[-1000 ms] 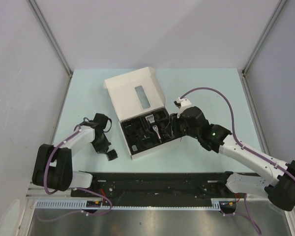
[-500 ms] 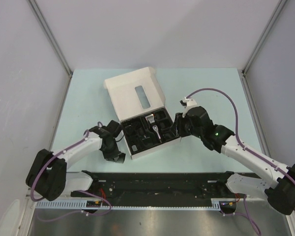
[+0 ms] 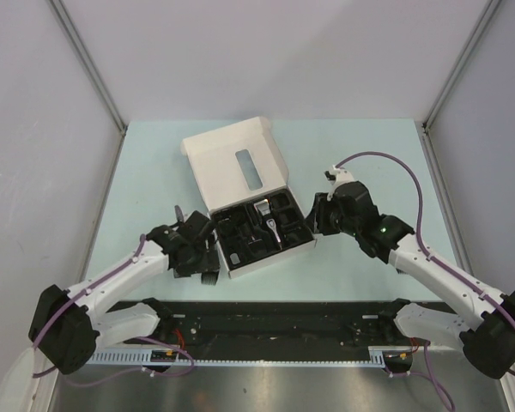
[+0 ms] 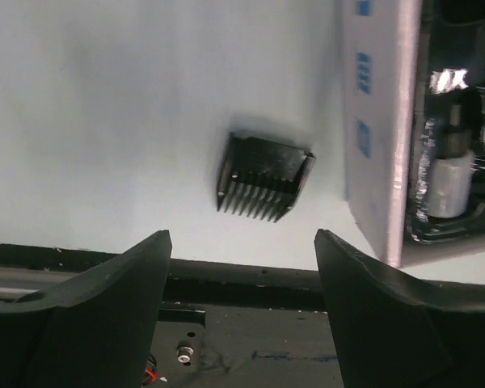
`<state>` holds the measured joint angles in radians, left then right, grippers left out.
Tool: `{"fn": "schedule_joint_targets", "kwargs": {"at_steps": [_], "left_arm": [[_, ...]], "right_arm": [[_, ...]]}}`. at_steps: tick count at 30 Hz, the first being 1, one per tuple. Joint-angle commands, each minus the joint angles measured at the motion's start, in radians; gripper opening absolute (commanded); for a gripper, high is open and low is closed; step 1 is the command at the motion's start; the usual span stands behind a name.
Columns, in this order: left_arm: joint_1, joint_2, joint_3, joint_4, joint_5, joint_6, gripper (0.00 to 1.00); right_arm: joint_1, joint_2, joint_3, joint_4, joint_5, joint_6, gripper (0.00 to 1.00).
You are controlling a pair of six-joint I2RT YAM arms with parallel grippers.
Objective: Sort the hair-cutting tools
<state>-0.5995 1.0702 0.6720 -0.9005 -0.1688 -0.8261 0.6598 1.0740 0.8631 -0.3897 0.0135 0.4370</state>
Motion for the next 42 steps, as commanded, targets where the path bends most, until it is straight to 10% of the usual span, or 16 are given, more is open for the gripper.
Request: {"fn": "schedule_joint_targets", "kwargs": {"at_steps": [1,23,42], "left_arm": [[-0.062,0.04,0.093,0.009,-0.052,0.123,0.8],[-0.074,0.327,0.043,0.19,0.049,0.223,0.86],[-0.071,0.177,-0.104,0.339,-0.029,0.079,0.64]], "right_arm": [[-0.02,-0.017,-0.004,-0.005,-0.004,0.006,0.39],[-0.052,-0.031,-0.006,-0.018,-0.003,0.009,0.4],[-0.097,0.037,-0.006,0.002,-0.047,-0.029,0.4]]}}
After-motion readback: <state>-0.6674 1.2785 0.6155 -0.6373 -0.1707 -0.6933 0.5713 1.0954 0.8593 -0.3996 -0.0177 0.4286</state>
